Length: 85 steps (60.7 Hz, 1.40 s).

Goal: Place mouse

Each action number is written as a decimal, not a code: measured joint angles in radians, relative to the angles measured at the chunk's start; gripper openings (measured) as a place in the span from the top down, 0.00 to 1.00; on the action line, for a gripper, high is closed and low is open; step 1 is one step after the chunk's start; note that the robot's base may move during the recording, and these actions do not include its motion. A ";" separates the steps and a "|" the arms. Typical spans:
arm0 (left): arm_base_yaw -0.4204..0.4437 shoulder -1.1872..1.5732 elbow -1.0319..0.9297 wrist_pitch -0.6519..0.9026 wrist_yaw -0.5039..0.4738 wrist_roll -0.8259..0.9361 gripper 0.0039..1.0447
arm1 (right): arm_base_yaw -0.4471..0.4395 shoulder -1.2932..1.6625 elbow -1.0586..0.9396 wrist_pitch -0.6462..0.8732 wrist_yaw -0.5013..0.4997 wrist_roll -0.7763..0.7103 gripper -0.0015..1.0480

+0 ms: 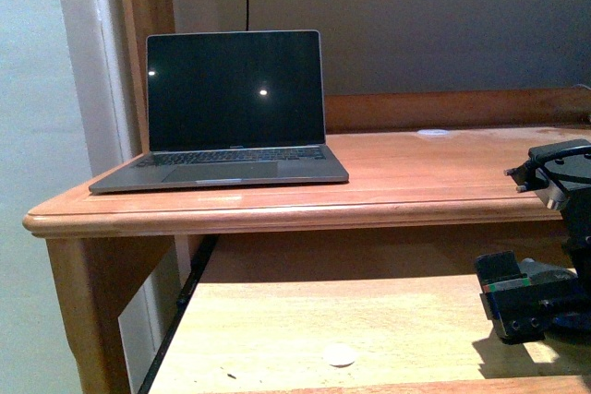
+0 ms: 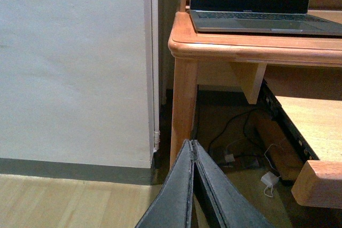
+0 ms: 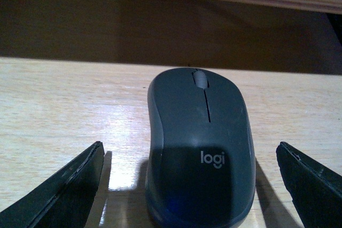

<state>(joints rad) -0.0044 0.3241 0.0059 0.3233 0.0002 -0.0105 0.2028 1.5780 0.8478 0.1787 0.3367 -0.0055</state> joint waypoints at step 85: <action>0.000 -0.318 0.001 -0.322 0.000 0.000 0.50 | 0.141 0.116 0.562 -0.202 0.088 0.138 0.47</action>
<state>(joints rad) -0.0044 0.0063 0.0067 0.0013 0.0002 -0.0101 0.3439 1.6936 1.4094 -0.0235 0.4248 0.1322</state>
